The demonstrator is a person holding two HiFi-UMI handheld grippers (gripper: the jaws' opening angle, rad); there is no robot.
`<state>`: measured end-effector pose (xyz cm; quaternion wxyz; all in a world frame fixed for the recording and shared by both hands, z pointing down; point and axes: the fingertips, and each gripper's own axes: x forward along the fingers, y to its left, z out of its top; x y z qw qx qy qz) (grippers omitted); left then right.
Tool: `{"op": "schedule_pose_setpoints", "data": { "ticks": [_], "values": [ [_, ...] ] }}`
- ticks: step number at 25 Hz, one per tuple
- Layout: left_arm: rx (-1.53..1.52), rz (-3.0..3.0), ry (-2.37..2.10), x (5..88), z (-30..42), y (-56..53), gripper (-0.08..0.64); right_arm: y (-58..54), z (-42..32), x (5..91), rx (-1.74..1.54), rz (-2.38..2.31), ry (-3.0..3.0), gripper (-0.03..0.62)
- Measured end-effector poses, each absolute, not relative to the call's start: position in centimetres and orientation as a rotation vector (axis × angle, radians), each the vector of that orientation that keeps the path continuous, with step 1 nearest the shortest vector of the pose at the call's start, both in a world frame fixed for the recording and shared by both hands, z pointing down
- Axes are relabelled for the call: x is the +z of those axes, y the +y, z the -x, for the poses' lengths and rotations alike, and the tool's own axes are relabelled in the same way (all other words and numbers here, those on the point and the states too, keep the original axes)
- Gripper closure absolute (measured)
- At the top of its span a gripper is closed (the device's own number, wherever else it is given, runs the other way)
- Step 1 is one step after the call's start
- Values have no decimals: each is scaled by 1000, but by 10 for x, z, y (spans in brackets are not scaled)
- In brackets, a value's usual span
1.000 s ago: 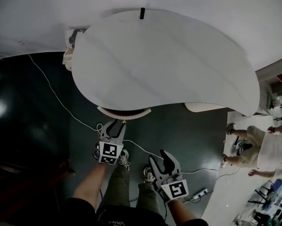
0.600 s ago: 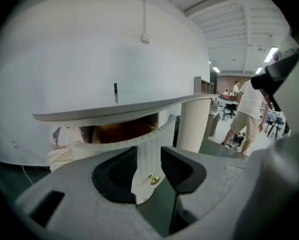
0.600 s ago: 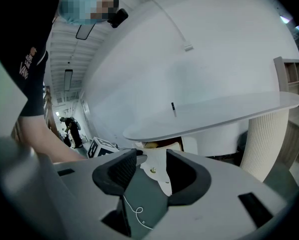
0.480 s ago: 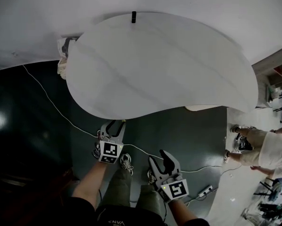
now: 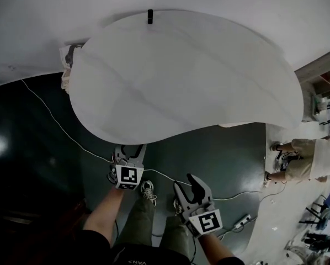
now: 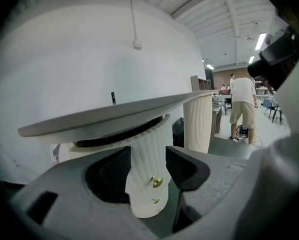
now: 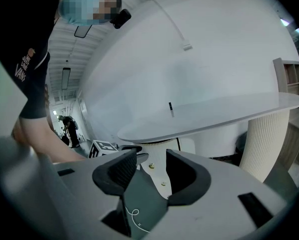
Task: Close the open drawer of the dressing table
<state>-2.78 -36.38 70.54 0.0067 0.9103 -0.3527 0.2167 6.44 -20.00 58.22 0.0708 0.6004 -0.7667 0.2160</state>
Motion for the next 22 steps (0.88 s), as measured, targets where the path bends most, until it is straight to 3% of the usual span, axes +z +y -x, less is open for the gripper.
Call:
{"op": "schedule_pose_setpoints", "data": {
  "ticks": [22],
  "values": [
    [694, -2916, -1128, 705, 20, -391, 337, -193, -61, 588, 675, -1844, -2288, 403]
  ]
}}
